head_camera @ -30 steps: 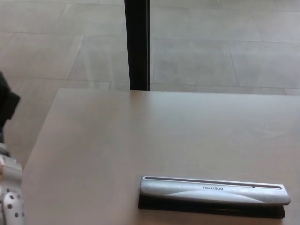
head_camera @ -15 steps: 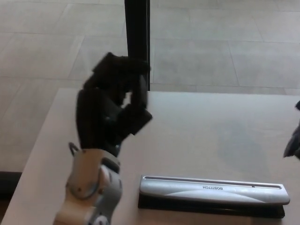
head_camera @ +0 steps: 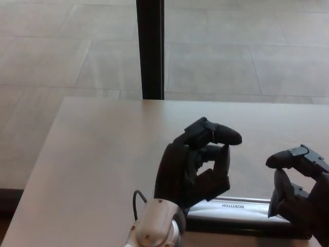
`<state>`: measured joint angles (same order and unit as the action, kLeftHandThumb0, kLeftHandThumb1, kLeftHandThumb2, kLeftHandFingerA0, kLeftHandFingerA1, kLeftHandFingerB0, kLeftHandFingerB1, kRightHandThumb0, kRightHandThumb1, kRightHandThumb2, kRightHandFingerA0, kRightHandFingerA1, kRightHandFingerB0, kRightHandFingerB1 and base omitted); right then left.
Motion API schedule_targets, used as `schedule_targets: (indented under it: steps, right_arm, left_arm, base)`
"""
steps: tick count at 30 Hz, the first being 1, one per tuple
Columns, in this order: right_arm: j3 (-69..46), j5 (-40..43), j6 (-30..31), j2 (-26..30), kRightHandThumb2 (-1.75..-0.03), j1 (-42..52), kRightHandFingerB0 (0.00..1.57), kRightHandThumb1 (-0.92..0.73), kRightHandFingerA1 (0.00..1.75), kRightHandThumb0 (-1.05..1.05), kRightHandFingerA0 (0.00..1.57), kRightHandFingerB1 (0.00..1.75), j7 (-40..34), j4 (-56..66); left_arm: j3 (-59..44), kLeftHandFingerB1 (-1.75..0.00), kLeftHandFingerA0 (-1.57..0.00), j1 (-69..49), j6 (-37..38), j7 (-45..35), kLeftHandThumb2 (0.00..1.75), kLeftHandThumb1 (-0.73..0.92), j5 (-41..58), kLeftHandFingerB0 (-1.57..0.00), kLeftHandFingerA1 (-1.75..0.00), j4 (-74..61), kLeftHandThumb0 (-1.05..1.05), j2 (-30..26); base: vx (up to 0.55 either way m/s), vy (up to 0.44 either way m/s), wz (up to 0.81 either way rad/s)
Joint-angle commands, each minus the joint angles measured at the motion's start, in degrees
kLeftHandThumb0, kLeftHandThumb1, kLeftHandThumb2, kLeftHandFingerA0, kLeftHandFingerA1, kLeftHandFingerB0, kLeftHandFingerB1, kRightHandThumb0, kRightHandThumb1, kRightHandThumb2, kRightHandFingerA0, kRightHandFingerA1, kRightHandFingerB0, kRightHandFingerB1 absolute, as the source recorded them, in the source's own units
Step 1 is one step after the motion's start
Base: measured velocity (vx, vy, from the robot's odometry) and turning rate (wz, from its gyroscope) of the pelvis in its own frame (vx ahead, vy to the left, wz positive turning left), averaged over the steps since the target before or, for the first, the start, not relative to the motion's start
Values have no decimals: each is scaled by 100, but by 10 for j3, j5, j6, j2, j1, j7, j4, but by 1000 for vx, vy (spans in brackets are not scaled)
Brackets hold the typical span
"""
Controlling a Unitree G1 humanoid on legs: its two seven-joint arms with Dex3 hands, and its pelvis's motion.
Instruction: A hole pucnch is kept on the middle on the desk infront of the robot and the robot uses both its hands as fists to press on it and use it
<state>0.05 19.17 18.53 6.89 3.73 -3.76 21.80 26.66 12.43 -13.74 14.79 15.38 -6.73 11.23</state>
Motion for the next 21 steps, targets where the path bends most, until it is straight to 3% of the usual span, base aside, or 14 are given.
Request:
schedule_targets:
  steps: [1, 10, 13, 14, 20, 21]
  right_arm:
    - [9, -55, -26, -9, -98, 2, 54, -77, 175, -31, 102, 168, -7, -41]
    - [6, -77, -55, -39, -96, 4, 54, -77, 175, -34, 102, 172, -21, -81]
    - [7, -84, -81, -55, -97, 7, 55, -76, 175, -34, 101, 172, -26, -106]
    - [7, -87, -90, -58, -97, 6, 54, -76, 175, -35, 101, 174, -26, -115]
    - [3, -98, -136, -91, -94, 6, 58, -76, 175, -38, 100, 174, -41, -161]
    - [1, -99, -148, -97, -100, 7, 74, -71, 175, -36, 120, 144, -44, -169]
  left_arm:
    - [26, -169, -85, -57, 52, 66, 89, 81, -38, -50, -175, 69, -31, 103]
    - [0, -164, -84, -88, 149, 104, 77, 86, -33, -49, -175, 175, -34, 132]
    - [-7, -150, -83, -118, 209, 166, 71, 88, -37, -53, -175, 227, -39, 177]
    - [-4, -152, -83, -123, 233, 175, 74, 88, -42, -47, -175, 240, -37, 184]
    - [16, -160, -88, -123, 306, 231, 76, 89, -83, -48, -175, 295, -36, 198]
    - [16, -159, -89, -119, 313, 239, 75, 89, -87, -50, -175, 303, -36, 200]
  base:
    - [0, 0, 0]
    - [0, 0, 0]
    - [0, 0, 0]
    - [0, 0, 0]
    - [0, 0, 0]
    - [0, 0, 0]
